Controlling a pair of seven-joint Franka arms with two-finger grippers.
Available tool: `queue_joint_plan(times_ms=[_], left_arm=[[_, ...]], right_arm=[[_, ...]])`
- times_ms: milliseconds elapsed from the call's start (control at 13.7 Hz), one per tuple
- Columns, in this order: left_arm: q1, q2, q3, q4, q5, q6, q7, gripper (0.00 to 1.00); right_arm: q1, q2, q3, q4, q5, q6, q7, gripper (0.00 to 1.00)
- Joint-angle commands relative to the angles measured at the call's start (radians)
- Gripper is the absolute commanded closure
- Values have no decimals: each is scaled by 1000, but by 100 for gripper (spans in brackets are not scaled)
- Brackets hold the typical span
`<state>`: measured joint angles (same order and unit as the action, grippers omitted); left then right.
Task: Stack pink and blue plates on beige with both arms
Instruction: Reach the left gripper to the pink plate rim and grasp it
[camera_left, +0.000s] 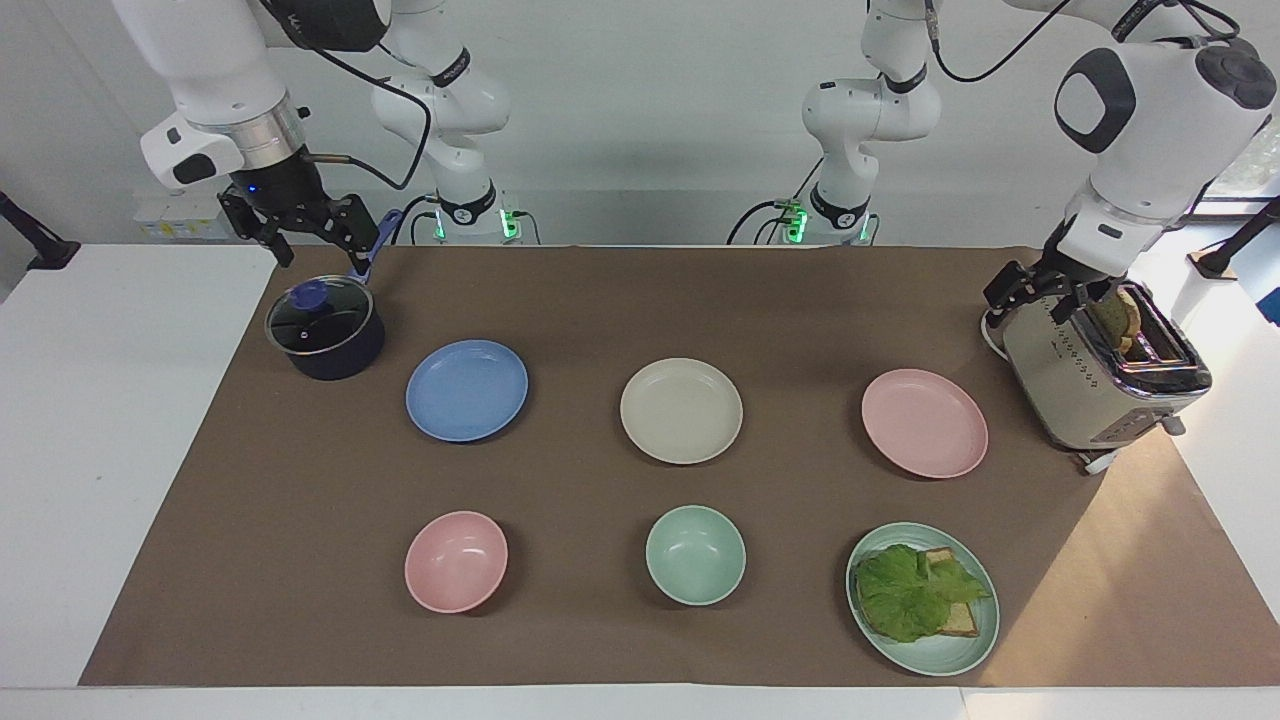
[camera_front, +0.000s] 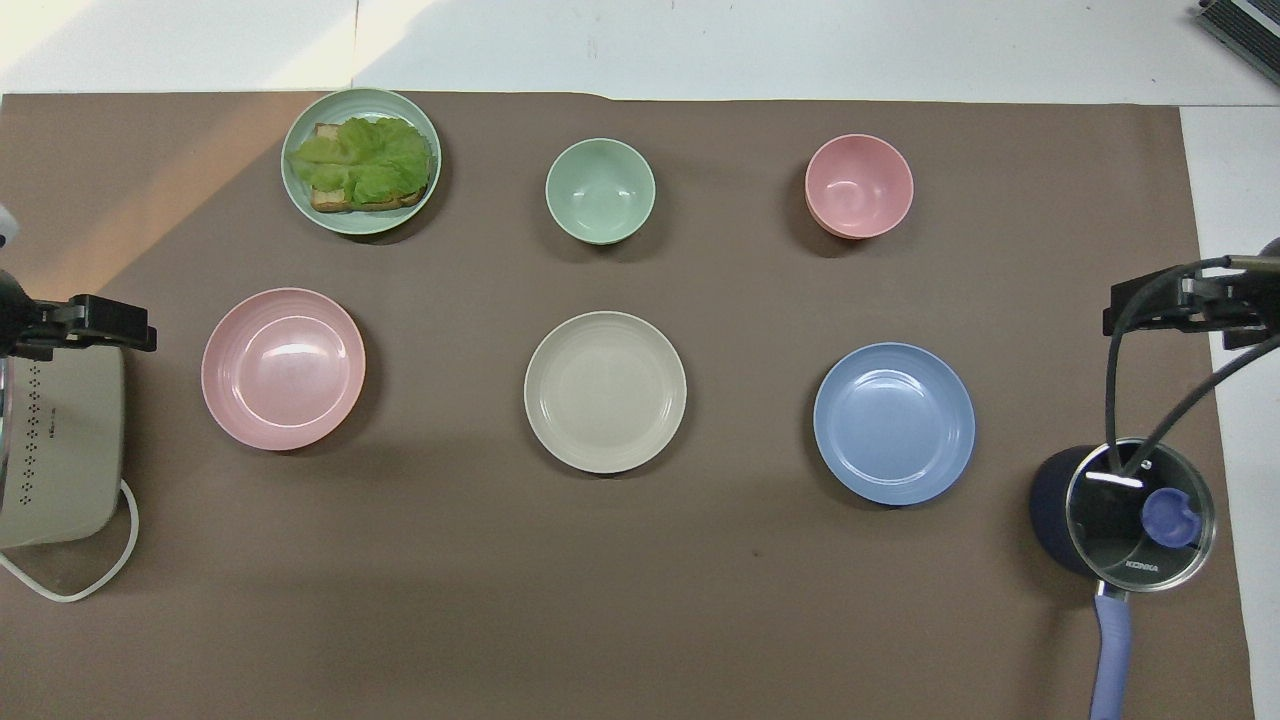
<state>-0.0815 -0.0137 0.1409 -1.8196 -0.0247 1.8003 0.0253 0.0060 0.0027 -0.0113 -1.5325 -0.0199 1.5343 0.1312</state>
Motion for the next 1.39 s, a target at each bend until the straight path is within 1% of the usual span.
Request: queue_joint_plan(times_ms=[0,73,146,219,292,438,584,876,948,1094,1313], left_arm=[[20,24,-4,-84,9,92,-1,0],[22,31,-4,-124,9,146,-2,0],[22,64,-4,-151,9,187,-2,0],[20,110,-4,-158,9,211,-2,0],[22,138,-4,-159,9,226,-2,0],[32,159,-4,-182,9,267,-4,0],[43,195,-4,-211,9,339,-13,0],[100,201,-6,-259,0,366,-8,0],[104,199,-7,-260,-29,363,-13,0],[103,199,-7,-293,-61,364,-15,0],[88,204,-7,-293,-86,366,-16,0]], right_arm=[[-8,-20,-2,-29,20,21,2,0],[-8,-23,-2,-35,21,23,2,0],[-6,-24,-2,-43,20,41,2,0],[-6,-24,-2,-43,21,47,4,0],[-6,-24,-2,-43,20,47,2,0],[-6,-24,-2,-43,20,47,2,0],[-6,-24,-2,-43,21,44,-1,0],[-6,-24,-2,-43,21,44,1,0],[-6,-24,-2,-41,20,41,1,0],[-6,-24,-2,-43,20,36,4,0],[-6,-24,-1,-41,20,35,5,0]])
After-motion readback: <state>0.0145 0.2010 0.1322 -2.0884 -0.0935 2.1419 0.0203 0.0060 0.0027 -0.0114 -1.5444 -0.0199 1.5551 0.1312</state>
